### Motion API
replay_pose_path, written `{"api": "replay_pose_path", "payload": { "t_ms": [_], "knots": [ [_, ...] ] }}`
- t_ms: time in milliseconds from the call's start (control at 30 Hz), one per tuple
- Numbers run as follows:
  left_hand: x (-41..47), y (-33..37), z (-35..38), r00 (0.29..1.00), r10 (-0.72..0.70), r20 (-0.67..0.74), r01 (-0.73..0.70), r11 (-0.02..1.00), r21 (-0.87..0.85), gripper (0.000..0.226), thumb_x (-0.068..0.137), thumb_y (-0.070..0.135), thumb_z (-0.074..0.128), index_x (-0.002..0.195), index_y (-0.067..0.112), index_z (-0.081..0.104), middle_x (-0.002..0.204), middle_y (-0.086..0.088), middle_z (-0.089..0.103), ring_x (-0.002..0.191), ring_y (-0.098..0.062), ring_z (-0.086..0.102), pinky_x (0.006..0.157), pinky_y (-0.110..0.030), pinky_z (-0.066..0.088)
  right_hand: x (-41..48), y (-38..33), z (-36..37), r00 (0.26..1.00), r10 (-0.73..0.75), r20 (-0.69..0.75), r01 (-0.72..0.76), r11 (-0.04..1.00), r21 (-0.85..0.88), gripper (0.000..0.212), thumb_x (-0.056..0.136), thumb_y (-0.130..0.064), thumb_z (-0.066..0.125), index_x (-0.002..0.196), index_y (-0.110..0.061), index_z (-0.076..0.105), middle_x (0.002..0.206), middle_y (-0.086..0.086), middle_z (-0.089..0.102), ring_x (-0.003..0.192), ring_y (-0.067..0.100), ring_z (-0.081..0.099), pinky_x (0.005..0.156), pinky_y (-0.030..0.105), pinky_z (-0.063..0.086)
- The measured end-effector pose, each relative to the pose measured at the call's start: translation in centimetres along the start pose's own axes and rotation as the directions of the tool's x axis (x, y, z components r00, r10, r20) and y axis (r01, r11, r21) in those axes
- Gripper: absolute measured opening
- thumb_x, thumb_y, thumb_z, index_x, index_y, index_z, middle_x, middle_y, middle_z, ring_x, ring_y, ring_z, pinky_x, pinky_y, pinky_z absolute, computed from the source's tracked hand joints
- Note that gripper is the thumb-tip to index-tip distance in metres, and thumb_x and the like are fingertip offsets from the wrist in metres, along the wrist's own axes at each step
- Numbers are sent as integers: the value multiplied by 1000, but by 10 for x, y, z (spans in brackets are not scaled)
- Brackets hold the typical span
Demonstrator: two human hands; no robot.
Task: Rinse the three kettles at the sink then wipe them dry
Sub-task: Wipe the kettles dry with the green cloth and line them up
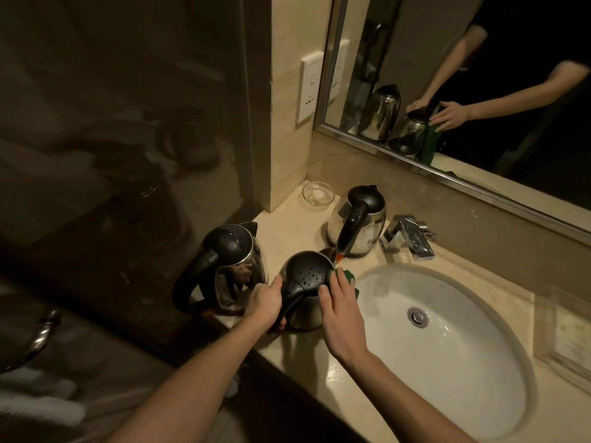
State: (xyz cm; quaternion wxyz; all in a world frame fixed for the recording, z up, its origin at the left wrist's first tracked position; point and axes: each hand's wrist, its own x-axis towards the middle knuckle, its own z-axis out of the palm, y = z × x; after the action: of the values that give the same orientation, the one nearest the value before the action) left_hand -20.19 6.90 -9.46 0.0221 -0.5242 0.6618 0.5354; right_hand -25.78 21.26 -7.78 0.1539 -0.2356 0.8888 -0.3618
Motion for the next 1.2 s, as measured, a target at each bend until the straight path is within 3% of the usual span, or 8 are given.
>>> {"api": "replay_pose_path", "payload": {
  "t_ms": [100,200,333,433,600,800,1000,1200],
  "knots": [
    [2,-2,-2,989,134,-56,-129,988,89,56,105,46,35,96,2,68,87,-14,70,67,-25,69,60,-33,58,-7,-10,2,997,-76,-2,74,985,-155,62,100,-53,22,154,-23,16,162,-10,3,147,11,-12,116,30,2],
    [2,-5,-11,959,264,-104,-220,923,315,63,102,55,33,97,7,73,101,-14,70,94,-29,66,87,-38,54,-9,-23,4,991,-129,14,127,936,-329,70,95,-60,13,154,-23,17,162,-11,1,146,13,-18,117,32,7],
    [1,-22,-28,941,313,-125,-197,813,548,67,102,59,29,93,10,73,91,-9,68,83,-23,66,77,-33,52,-8,-36,9,982,-186,26,176,860,-478,85,89,-64,-5,153,-16,22,162,-3,8,148,23,-13,121,38,5],
    [-2,-42,-43,957,260,-128,-126,770,625,60,104,57,26,77,18,63,80,-2,61,66,-12,53,66,-30,45,-6,-42,14,979,-200,42,190,810,-555,82,93,-64,1,153,-13,23,162,2,10,148,29,-11,117,40,1],
    [8,-74,-56,986,161,-44,-83,701,708,73,101,64,18,72,15,64,82,-3,68,73,-15,62,66,-31,44,5,-39,21,980,-182,76,189,750,-634,78,95,-62,3,152,-14,25,161,7,14,149,31,-6,118,45,2],
    [3,-81,-68,980,182,-87,-49,634,772,64,102,61,25,72,18,63,79,1,63,71,-14,57,70,-31,45,18,-61,12,1000,-7,11,12,866,-499,72,97,-60,12,153,-16,24,162,5,12,148,31,-5,119,42,6],
    [6,-81,-75,982,148,-114,-10,649,761,62,100,64,26,78,20,63,85,1,66,80,-17,64,73,-32,49,-1,-80,27,991,-87,106,133,791,-598,79,96,-62,11,153,-8,19,162,9,10,148,33,-7,118,47,10],
    [-7,-75,-71,977,193,-88,-55,628,776,65,102,63,24,73,19,62,71,4,59,61,-8,53,60,-29,40,20,-67,14,999,-34,42,52,830,-555,72,97,-61,15,153,-16,21,161,6,13,148,34,-3,117,49,14]
  ]
}}
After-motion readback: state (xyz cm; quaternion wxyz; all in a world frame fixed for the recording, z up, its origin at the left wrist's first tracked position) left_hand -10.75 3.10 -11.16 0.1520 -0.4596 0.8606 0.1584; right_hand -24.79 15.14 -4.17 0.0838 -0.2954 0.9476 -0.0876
